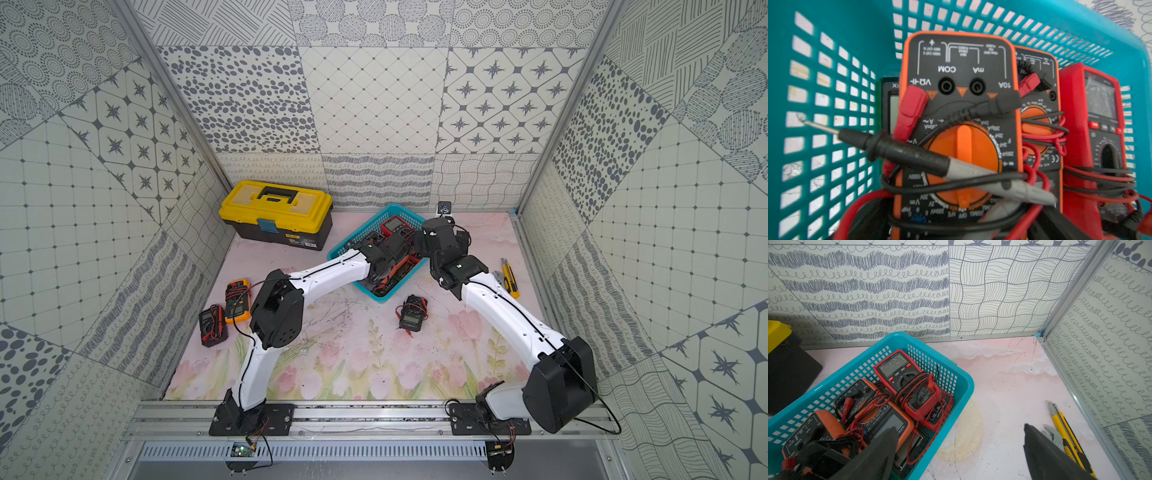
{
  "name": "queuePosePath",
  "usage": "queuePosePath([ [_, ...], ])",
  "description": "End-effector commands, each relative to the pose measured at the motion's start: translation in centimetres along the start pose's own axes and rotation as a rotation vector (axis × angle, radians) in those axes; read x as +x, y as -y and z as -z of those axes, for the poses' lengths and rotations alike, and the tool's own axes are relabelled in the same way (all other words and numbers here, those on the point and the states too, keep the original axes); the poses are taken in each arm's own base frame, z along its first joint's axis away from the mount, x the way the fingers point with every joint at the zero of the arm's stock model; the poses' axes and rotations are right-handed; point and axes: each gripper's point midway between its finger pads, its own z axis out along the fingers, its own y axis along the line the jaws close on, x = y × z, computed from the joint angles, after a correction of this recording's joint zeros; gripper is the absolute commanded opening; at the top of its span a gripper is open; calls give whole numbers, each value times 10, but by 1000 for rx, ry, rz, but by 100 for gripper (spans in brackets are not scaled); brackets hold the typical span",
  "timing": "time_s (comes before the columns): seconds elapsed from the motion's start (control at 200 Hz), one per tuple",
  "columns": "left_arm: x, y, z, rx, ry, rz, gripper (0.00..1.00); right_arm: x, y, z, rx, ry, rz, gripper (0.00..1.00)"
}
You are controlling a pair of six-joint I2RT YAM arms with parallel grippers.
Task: Put the multimeter into the basket
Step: Place the multimeter in the basket, then adjust the multimeter in the basket.
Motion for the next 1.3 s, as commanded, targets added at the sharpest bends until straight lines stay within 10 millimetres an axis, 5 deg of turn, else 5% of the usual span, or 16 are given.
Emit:
queuePosePath([
  [0.0, -19, -50, 5, -209, 39, -237, 99, -18, -3, 7, -25, 50, -35, 99],
  [0.735, -47, -30, 47, -93, 104, -232, 99, -2, -21, 3, -109, -26, 19, 98],
  [0.911, -67, -25, 61, -61, 144, -246, 99, 4, -28, 1, -147, -56, 49, 98],
  [1.096, -103, -27, 87, 9, 216, -239, 99, 26, -62, 1, -327, -150, 90, 78],
  [1.296, -125, -62, 82, 15, 177, -188, 99, 55, -106, 6, -503, -266, 157, 58],
])
